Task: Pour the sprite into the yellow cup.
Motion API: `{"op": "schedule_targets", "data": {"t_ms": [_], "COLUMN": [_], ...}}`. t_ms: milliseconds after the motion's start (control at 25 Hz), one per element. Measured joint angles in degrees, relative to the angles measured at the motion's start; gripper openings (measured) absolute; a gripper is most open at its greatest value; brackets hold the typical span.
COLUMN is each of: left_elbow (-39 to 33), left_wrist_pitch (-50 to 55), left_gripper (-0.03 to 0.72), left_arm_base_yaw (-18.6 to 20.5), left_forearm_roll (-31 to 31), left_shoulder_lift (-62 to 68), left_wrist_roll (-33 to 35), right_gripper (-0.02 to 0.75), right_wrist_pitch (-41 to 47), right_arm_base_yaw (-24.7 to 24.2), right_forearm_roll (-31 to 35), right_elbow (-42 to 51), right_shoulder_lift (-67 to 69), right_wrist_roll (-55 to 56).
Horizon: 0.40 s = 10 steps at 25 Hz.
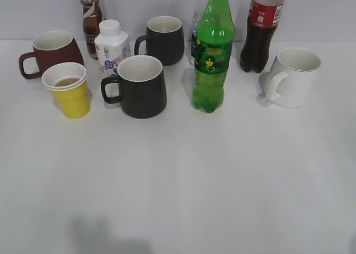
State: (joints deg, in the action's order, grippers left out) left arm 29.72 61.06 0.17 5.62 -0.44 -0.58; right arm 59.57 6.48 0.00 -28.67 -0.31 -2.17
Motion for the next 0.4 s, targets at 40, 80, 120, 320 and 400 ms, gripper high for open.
{"op": "schedule_targets", "data": {"t_ms": [40,80,120,320,400], "left_elbow": [0.0,0.0,0.0,0.0,0.0], "left_wrist_pitch": [0.0,0.0,0.0,0.0,0.0], "left_gripper": [0.241,0.241,0.241,0.241,0.241], "left_arm_base_yaw": [0.0,0.0,0.0,0.0,0.0], "left_forearm_roll": [0.0,0.0,0.0,0.0,0.0], "left_shoulder_lift": [0.0,0.0,0.0,0.0,0.0], "left_wrist_roll": [0.0,0.0,0.0,0.0,0.0], "right_gripper": [0.564,0.564,0.564,0.564,0.564], "right_wrist_pitch": [0.0,0.0,0.0,0.0,0.0], "right_arm_base_yaw": [0.0,0.0,0.0,0.0,0.0], "right_forearm_roll": [0.0,0.0,0.0,0.0,0.0], "right_elbow": [0.0,0.0,0.0,0.0,0.0], "right_shoulder_lift": [0.0,0.0,0.0,0.0,0.0], "right_wrist_roll": [0.0,0.0,0.0,0.0,0.0]}}
